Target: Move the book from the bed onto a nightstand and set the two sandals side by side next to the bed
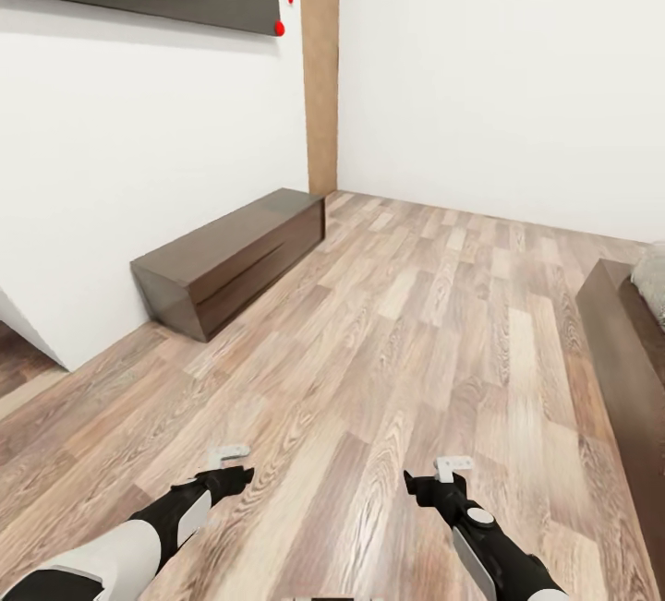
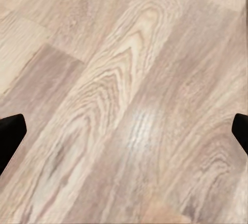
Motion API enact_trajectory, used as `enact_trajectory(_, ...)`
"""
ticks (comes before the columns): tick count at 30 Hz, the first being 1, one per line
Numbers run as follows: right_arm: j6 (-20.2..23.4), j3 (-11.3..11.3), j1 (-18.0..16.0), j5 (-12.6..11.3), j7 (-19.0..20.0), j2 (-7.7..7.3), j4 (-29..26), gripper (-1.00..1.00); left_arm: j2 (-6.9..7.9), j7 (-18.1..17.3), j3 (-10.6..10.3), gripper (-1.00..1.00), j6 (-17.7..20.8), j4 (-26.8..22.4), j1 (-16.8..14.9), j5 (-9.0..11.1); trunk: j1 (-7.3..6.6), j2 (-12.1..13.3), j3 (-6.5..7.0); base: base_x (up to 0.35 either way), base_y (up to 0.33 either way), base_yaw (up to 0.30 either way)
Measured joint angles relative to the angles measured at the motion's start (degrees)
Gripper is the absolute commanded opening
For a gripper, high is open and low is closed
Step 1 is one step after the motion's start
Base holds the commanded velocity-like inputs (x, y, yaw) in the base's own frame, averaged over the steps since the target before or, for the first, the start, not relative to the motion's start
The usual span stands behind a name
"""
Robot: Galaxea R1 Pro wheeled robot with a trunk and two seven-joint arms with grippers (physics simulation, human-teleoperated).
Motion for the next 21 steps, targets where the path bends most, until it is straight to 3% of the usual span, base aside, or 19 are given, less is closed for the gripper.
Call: enact_trajectory(21,0.0,0.08,-0.01,0.0,0.0,0.03,0.0,1.0,-0.08,0.0,0.0,1.0,-0.05,0.0,0.01,-0.16,0.0,0.0,0.0,0.242,0.249,-0.275)
